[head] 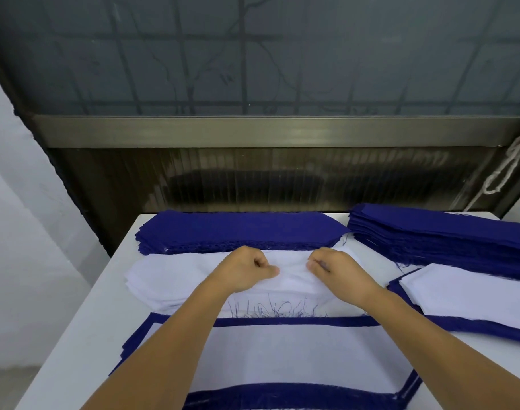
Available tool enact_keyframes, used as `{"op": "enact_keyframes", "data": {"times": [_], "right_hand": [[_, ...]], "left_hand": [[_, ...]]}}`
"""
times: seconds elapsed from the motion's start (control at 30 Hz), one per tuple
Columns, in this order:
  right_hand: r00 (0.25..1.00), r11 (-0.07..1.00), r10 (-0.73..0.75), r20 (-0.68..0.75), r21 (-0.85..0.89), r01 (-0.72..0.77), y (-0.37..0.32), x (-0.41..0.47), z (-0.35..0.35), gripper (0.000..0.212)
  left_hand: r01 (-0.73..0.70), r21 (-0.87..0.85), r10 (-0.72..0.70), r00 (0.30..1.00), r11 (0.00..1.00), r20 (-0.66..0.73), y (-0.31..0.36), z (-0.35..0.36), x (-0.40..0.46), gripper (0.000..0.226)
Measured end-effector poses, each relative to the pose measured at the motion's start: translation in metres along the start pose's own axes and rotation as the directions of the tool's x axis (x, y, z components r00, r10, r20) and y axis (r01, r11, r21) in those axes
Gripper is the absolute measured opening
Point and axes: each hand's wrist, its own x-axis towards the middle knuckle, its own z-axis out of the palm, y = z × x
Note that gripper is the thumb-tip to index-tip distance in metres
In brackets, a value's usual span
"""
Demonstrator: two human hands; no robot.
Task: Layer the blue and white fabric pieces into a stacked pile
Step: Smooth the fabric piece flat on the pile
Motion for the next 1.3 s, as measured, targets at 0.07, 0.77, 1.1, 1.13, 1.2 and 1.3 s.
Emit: {"op": "enact_keyframes", "data": {"times": [0.07, 0.77, 1.1, 1.13, 1.2, 1.3], "right_hand": [[1.0, 1.0, 0.015, 0.016, 0.009, -0.015, 0.002, 0.001, 0.001, 0.012], [0.992, 0.985, 0.119, 0.03, 0.122, -0.122, 0.001, -0.001, -0.002, 0.013], [0.991, 0.991, -0.009, -0.136, 0.128, 0.026, -0.02, -0.075, -0.057, 0.016], [0.997, 0.983, 0.009, -0.081, 0.181, 0.006, -0.015, -0.087, -0.065, 0.015], [0.995, 0.96, 0.058, 0.082, 0.27, -0.078, -0.004, -0.107, -0.079, 0.013], [0.943, 0.926, 0.164, 0.291, 0.285, -0.249, 0.009, -0.117, -0.083, 0.015]], "left_hand": [[-0.015, 0.012, 0.015, 1.0, 1.0, -0.008, -0.001, 0.0, -0.001, 0.014], [0.16, 0.478, -0.023, 0.96, 0.864, -0.279, -0.08, -0.067, -0.049, 0.01], [0.038, 0.396, 0.067, 0.966, 0.917, -0.249, -0.061, -0.092, -0.111, 0.017], [0.033, 0.335, 0.036, 0.98, 0.942, -0.198, -0.058, -0.094, -0.121, 0.012], [-0.025, 0.186, 0.027, 1.0, 0.982, -0.006, -0.053, -0.097, -0.136, 0.006], [-0.067, -0.067, 0.083, 0.953, 0.996, 0.292, -0.043, -0.094, -0.145, 0.012]]}}
